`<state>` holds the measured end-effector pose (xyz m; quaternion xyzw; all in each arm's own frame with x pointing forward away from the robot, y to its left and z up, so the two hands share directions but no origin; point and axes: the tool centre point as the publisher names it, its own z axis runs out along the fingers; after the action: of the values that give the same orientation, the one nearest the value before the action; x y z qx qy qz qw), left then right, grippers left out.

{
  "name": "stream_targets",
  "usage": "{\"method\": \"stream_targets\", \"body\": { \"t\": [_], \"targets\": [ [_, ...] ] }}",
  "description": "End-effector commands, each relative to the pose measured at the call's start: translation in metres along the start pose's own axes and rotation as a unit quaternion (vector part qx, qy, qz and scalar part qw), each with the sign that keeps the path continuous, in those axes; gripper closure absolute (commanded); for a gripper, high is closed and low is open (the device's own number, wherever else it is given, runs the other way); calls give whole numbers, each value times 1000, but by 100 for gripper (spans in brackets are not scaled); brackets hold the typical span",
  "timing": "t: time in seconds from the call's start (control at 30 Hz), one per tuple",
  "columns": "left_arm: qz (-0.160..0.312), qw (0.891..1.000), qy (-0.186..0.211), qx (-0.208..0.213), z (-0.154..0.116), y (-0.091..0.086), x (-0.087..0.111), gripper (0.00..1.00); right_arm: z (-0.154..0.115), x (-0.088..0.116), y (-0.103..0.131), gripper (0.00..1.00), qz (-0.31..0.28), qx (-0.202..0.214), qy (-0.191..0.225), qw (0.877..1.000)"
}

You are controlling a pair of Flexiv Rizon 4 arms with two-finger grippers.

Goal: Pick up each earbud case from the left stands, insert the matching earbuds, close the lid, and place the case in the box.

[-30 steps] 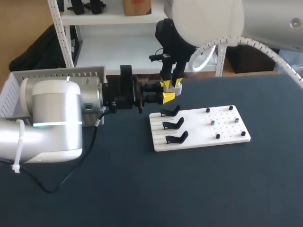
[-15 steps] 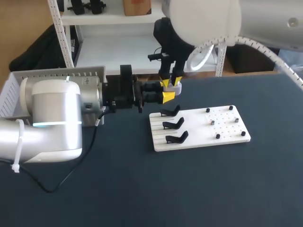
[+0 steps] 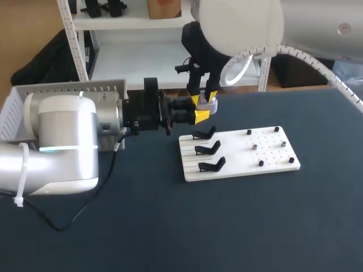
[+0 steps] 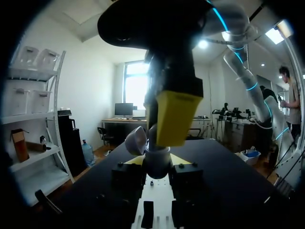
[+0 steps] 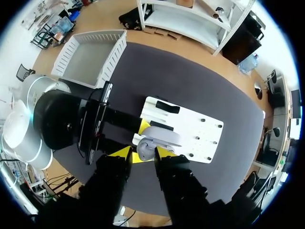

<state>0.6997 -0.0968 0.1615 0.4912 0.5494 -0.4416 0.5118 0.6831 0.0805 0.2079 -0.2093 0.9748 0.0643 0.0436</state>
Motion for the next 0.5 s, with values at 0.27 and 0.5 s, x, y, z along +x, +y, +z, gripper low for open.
{"method": "stream_targets", "body": {
  "t": [0.27,0.5],
  "targets": [
    [0,1000,-1,-1,0,-1,0,100,-2,0,0,70,1,8,-3,1000],
    [0,1000,-1,-1,0,-1,0,100,-1,2,1,69,1,13,-2,1000]
  ]
}}
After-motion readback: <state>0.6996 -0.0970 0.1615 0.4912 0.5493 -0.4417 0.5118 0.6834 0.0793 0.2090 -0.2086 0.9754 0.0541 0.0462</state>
